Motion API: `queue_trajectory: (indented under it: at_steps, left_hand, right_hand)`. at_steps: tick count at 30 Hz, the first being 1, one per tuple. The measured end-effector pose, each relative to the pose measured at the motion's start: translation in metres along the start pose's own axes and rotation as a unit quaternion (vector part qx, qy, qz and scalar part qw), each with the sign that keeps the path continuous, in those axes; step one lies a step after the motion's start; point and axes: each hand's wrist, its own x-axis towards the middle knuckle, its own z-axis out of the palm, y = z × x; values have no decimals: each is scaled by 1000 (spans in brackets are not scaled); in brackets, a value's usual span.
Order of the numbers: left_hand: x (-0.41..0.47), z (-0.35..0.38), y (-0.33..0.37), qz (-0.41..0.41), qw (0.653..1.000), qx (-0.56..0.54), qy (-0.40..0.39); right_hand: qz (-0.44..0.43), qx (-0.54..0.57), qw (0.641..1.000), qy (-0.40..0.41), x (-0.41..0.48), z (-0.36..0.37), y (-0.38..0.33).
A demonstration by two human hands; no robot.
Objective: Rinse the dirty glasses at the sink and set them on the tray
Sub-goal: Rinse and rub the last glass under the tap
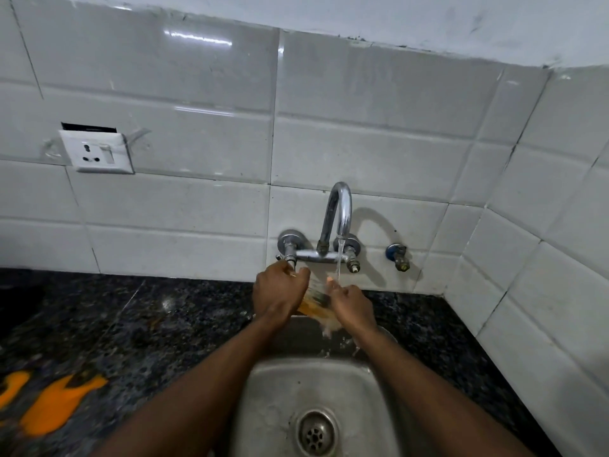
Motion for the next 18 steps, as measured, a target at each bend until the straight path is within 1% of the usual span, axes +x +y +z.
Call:
queue_trajectory:
  at_steps: [2, 3, 4, 5, 6, 7, 8, 9, 10, 11, 13, 14, 15, 16, 17, 18]
  left_hand:
    - [6, -3, 4, 27, 998, 46, -28]
    - [8, -3, 5, 34, 997, 50, -39]
    - [8, -3, 7, 41, 997, 55, -42]
    - [7, -3, 10, 42, 996, 63, -43]
    - [6, -2, 14, 41, 996, 71, -44]
    - [5, -2, 17, 40, 995, 78, -47]
    - [5, -1, 19, 42, 994, 85, -50]
    - [5, -2, 20, 49, 994, 83, -59]
    - [5, -3, 20, 69, 993, 67, -75]
    - [6, -4, 16, 101, 990, 32, -93]
    - [11, -9, 5, 194, 973, -36, -124]
    - [12, -8, 0, 229, 963, -46, -136]
    - [12, -6, -4, 237, 961, -38, -135]
    - [10, -1, -6, 216, 968, -23, -123]
    - [8, 4, -6, 174, 979, -9, -107]
    - [8, 9, -3, 117, 989, 19, -93]
  right_hand:
    - [-47, 2, 998, -43, 0, -9, 6]
    - [-88, 16, 993, -82, 0, -13, 7]
    - [-133, -2, 983, -123, 0, -17, 6]
    - [-177, -59, 970, -158, 0, -19, 5]
    - [-226, -145, 948, -168, 0, -19, 3]
    - [-263, -230, 925, -151, 0, -17, 2]
    - [-277, -283, 911, -114, -2, -16, -1]
    - [-279, -291, 912, -78, -3, -14, -3]
    - [-269, -280, 920, -63, -3, -13, -3]
    - [-250, -245, 934, -75, -2, -14, -3]
    - [-184, -157, 959, -148, 3, -19, -4]
    - [-167, -148, 958, -181, 4, -23, -4]
    - [-170, -179, 951, -188, 5, -24, -5]
    - [-191, -250, 935, -166, 4, -23, -8]
    - [-219, -323, 912, -127, 2, -19, -9]
    - [-240, -364, 896, -86, 0, -15, -10]
